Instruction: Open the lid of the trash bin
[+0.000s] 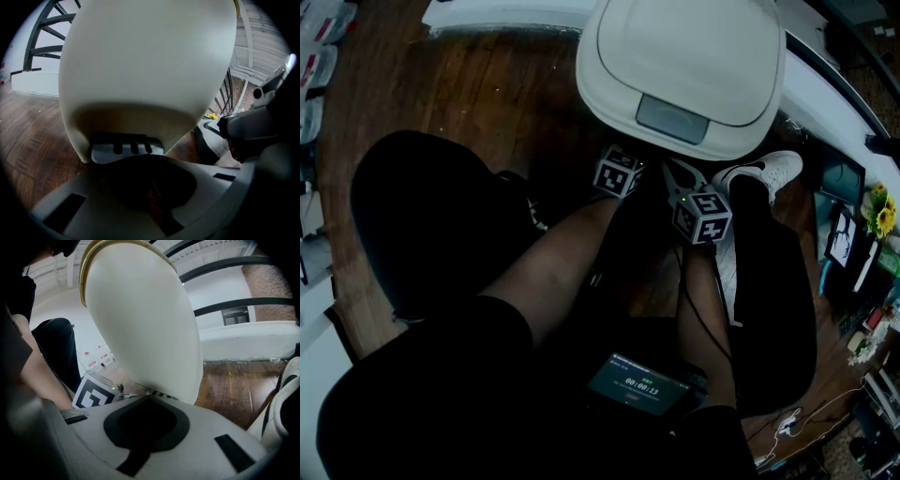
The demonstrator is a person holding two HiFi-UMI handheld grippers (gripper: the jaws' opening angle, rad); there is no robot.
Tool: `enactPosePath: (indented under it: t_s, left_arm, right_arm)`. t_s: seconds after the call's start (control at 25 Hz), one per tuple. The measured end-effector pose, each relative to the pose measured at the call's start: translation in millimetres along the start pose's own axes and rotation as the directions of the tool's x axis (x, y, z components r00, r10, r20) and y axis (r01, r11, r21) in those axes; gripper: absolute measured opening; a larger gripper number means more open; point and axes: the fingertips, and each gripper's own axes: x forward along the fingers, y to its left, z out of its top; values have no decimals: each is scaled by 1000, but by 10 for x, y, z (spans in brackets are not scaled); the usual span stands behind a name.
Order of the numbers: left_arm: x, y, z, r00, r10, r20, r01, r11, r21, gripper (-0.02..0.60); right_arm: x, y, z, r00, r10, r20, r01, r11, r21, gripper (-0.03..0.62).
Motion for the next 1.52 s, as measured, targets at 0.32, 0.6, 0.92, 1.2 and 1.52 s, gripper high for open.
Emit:
enactPosePath:
  t_s: [0.32,0.6,0.92,1.2,1.52]
  left_arm:
    - [-107,-40,-1,1000,-7,-6,7,999,40,35]
    - [-488,-235,94,993,-113,32,109,989,97,37]
    - [-1197,-436,504,982,-148,119,124,974,190,37]
    - [-1956,-962,1039,962,-227,151,170,932,321,38]
    - [-2928,-1398,1782,893,-304,333,164,907,387,38]
  right_arm:
    - [25,-1,10,1000,-6,-4,6,1000,-28,25]
    - [-49,187,-2,999,31,6,-31,999,-28,25]
    - [-385,505,421,989,40,143,-22,992,-124,25]
    - [-877,1090,971,969,103,225,-52,973,-224,25]
    - [-1530,1707,1569,943,160,291,-50,935,-352,25]
